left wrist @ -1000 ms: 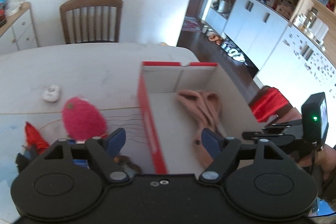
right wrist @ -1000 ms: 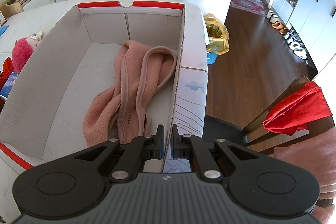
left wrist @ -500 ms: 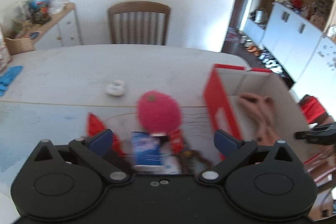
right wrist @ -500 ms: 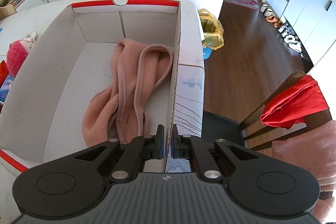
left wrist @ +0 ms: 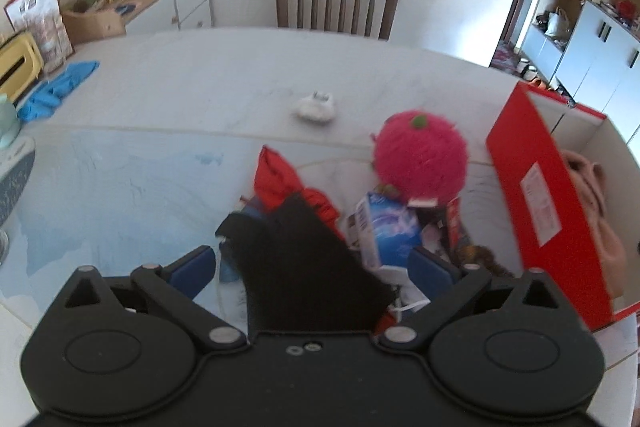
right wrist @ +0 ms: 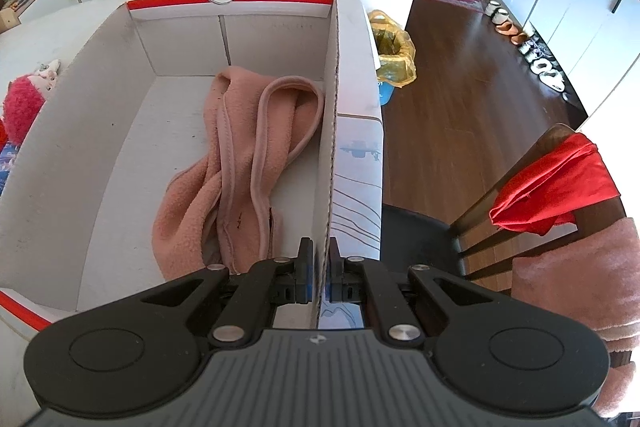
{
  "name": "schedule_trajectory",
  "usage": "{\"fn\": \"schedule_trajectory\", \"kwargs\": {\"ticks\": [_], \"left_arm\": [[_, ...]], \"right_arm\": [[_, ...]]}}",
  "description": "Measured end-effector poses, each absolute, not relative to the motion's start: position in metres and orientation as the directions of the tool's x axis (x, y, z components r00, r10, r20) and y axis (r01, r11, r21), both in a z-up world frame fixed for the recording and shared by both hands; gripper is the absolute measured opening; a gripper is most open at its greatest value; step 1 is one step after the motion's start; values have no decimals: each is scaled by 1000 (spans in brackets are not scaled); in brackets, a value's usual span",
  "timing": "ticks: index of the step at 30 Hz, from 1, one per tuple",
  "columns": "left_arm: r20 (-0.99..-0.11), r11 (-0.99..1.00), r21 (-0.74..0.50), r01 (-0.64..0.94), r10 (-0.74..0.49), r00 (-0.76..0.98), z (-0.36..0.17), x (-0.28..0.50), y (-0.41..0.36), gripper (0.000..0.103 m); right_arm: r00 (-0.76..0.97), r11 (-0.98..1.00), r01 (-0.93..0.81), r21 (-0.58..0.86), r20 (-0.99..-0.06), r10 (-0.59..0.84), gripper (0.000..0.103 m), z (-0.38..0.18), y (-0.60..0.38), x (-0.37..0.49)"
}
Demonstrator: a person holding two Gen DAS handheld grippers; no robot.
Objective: Organize objects
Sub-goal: 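Grasp the black glove on the table with the left gripper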
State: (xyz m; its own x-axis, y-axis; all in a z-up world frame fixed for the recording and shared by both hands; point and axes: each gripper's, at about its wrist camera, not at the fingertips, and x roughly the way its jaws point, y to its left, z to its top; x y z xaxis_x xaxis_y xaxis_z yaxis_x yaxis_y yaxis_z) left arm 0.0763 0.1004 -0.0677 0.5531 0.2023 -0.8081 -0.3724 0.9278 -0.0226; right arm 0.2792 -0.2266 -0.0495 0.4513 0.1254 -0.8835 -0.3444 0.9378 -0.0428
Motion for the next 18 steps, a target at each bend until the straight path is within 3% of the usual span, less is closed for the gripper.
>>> {"fn": "schedule_trajectory", "kwargs": {"ticks": [12,15,18], "left_arm": [[-851,915,-7,-403,206,484,-112,86,124,101],[-862,914,-7,-406,200,466,-120,85,131,96],[-868,910,-26,-414,184,461,-124,81,138,85]], "right_arm": [[448,941,-334,-61,-888,101,5,-51,-224,279],[448,941,-332,-63,-889,99,5,-51,-224,278],[448,942,-331,-64,-889,97,5,-51,-223,279]]}}
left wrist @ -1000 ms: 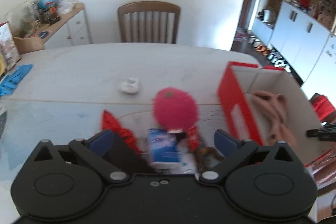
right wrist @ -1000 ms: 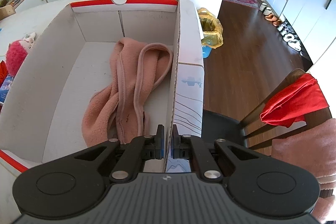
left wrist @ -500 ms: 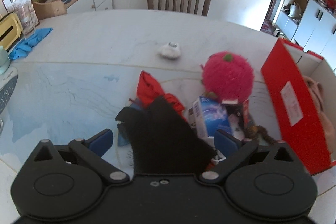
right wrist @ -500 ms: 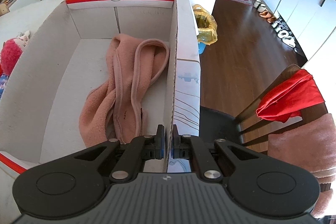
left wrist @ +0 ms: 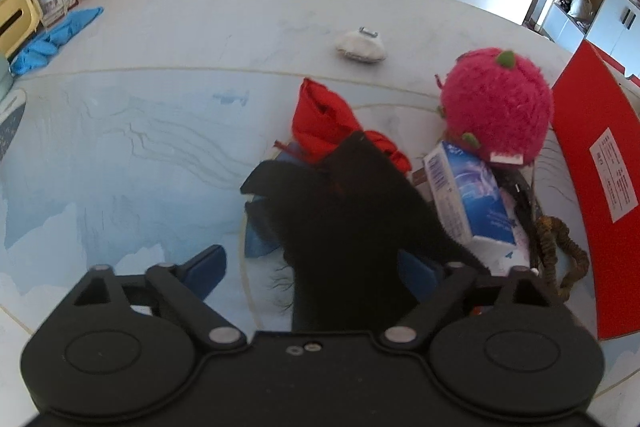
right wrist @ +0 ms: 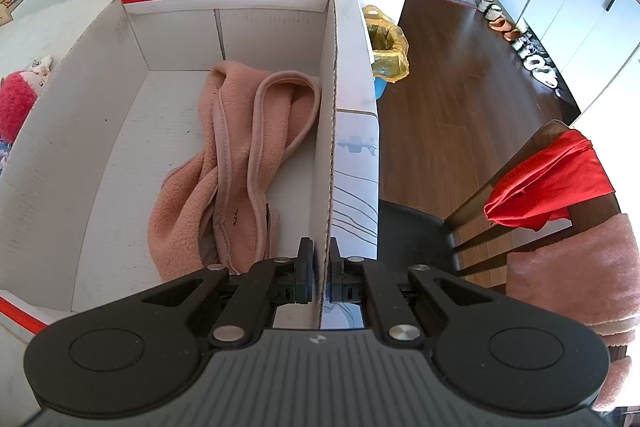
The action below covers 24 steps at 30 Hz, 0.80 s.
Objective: Organize objects
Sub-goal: 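Grasp the black glove on the table with the left gripper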
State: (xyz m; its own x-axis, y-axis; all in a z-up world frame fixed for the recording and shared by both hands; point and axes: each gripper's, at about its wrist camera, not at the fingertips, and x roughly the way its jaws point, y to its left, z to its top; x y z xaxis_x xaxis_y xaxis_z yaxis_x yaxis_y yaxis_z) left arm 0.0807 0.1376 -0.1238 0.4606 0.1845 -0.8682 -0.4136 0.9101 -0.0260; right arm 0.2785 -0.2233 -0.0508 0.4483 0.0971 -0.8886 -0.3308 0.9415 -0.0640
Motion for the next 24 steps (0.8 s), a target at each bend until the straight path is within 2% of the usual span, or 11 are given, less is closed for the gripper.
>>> {"fn": "schedule_trajectory", "kwargs": {"ticks": [2,4,8,12,14,16,24], "left_arm": [[-871,906,-41,-422,174,459,-124,78,140,71],[-871,903,-72,-424,150,468,-124,76,142,62],[-868,903,-104,-416,122,481,-121,74,144,35],[-859,915,-105,-389,114,500,-113,73,141,20],[-861,919,-98,-382,114,496,-109,73,139,9],[-856,922,-112,-371,100,507,-104,72,137,3],[-829,953,-120,-278,58,557,-72,73,121,2]], "right_arm": [[449,942,-330,-64,-888,97,5,-51,-223,278],[449,943,-327,-63,-888,96,5,-51,-223,278],[451,943,-326,-64,-888,95,5,-51,-224,278],[452,945,-322,-63,-887,95,5,-51,-224,278],[453,944,-324,-64,-886,95,5,-51,-224,278],[453,944,-323,-63,-886,96,5,-51,-224,278],[453,945,-322,-63,-886,95,5,-51,-224,278]]}}
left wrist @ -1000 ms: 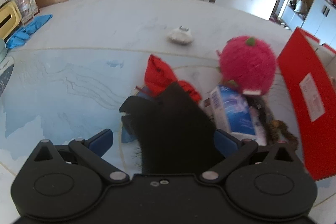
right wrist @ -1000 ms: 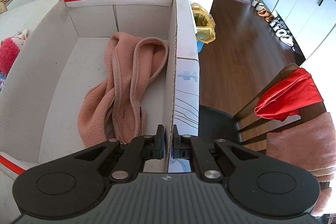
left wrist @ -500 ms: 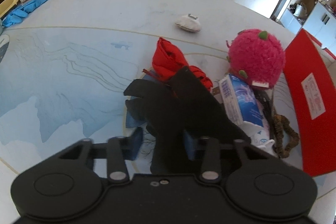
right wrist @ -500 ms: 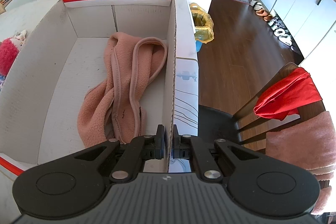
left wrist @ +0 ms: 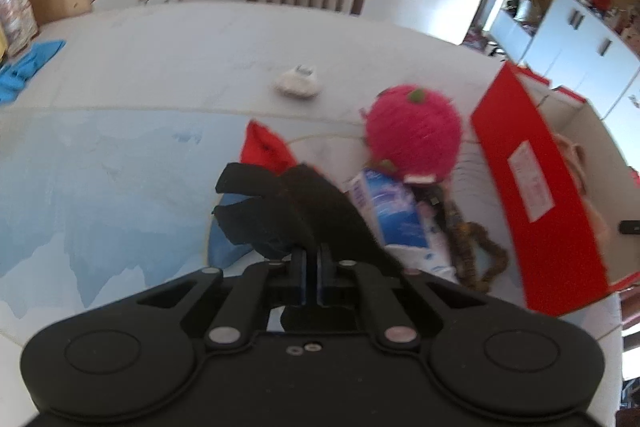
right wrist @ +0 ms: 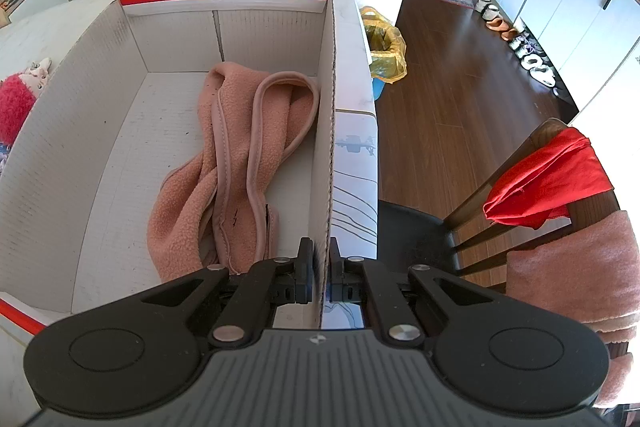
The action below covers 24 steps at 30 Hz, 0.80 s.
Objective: Organize objects
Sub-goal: 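Grasp the black glove on the table with the left gripper, then carry the black glove into the shoebox beside the scarf with the left gripper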
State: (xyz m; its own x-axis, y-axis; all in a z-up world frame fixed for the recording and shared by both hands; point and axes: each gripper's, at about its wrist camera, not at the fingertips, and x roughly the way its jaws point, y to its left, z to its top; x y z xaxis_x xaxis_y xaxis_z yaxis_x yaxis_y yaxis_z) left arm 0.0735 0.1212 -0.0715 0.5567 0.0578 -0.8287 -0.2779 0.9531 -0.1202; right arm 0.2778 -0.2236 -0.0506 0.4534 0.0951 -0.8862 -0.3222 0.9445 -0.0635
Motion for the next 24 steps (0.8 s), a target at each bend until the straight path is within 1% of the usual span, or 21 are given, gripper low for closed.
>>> {"fn": "schedule_trajectory", "kwargs": {"ticks": [6,14,24], "left_arm": [[-790,961,-168,-219,2,613,-41,72,110,2],[-739,972,-217,-92,-102,666,-8,78,78,2],[-681,970,-235,68,-214,700,25,99,36,2]], "right_arm": [[454,944,-323,-64,-886,95,5,-51,-224,278],[454,945,-322,-63,-886,96,5,-51,-224,278],[456,942,-329,-70,-885,94,5,-50,-222,278]]}}
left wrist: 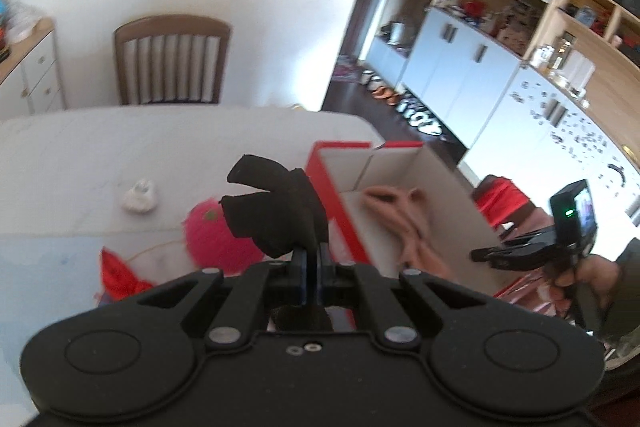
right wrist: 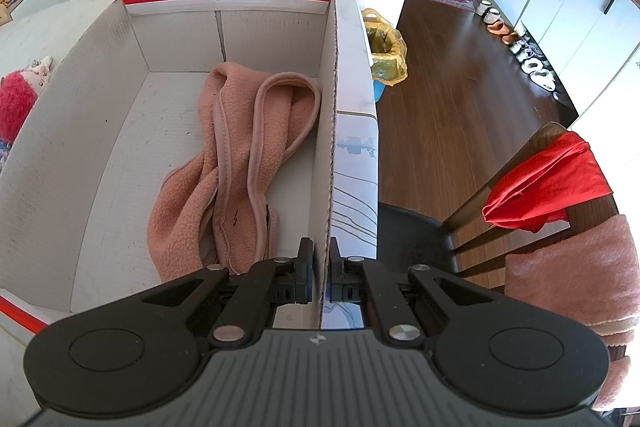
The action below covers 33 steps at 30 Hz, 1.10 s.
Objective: Organize objects
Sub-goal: 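Carry the black glove into the shoebox beside the scarf with the left gripper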
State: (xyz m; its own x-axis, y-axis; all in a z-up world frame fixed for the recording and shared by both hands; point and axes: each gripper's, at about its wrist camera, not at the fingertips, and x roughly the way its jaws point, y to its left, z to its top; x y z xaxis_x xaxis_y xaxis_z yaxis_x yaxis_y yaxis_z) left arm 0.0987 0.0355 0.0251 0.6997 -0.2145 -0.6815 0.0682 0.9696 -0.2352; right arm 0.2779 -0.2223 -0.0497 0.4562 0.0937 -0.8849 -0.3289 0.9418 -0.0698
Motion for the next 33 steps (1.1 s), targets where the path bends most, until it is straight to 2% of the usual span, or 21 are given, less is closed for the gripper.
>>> {"fn": "schedule_trajectory", "kwargs": {"ticks": [13,25,33], "left_arm": [[-659,929,-218,300,-367,656,45,147,-41,2],[-753,877,-205,435,-425,502,3,185,-105,2],[-835,874,-151,462,-363,413,-35,199,-122,2]], "right_arm": [[455,941,-332,-71,-885,94,5,-50,-222,278],[450,941,-332,-58,-887,104,5,-49,-222,276],[446,941,-335,-49,-888,112,5,-50,-223,277]]}}
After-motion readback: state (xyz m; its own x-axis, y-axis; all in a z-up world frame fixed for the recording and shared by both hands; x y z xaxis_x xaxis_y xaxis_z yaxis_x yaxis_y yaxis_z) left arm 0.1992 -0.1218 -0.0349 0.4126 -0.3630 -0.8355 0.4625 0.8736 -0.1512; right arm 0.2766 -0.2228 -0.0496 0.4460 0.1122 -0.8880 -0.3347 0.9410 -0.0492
